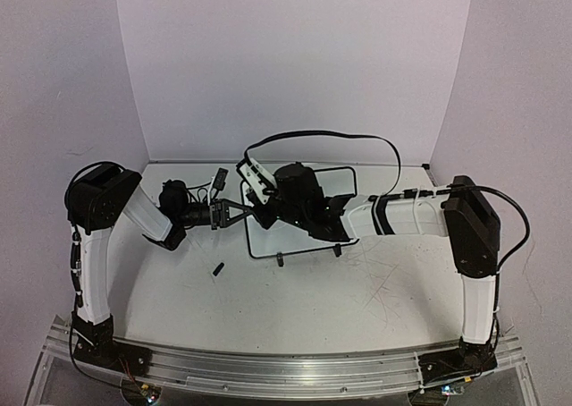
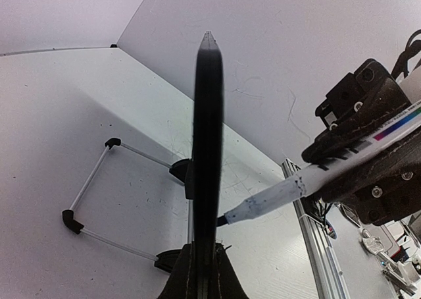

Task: Write a sentence on the whiteboard
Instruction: Write on the whiteboard with the whiteboard marker without the cap.

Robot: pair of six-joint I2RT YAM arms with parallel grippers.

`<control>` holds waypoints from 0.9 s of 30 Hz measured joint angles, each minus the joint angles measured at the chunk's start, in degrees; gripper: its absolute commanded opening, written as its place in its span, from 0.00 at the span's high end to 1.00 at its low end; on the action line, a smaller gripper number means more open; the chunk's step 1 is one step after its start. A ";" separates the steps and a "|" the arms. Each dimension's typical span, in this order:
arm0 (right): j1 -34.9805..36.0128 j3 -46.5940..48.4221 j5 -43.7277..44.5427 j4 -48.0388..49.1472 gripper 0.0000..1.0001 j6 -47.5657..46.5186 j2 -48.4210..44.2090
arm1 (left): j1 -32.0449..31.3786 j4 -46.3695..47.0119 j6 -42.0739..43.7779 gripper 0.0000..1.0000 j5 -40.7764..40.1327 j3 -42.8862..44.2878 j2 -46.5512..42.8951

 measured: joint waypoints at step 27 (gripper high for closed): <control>-0.98 0.07 1.47 2.80 1.00 -1.40 -0.28 | 0.00 0.00 -0.02 1.00 0.00 0.02 0.00</control>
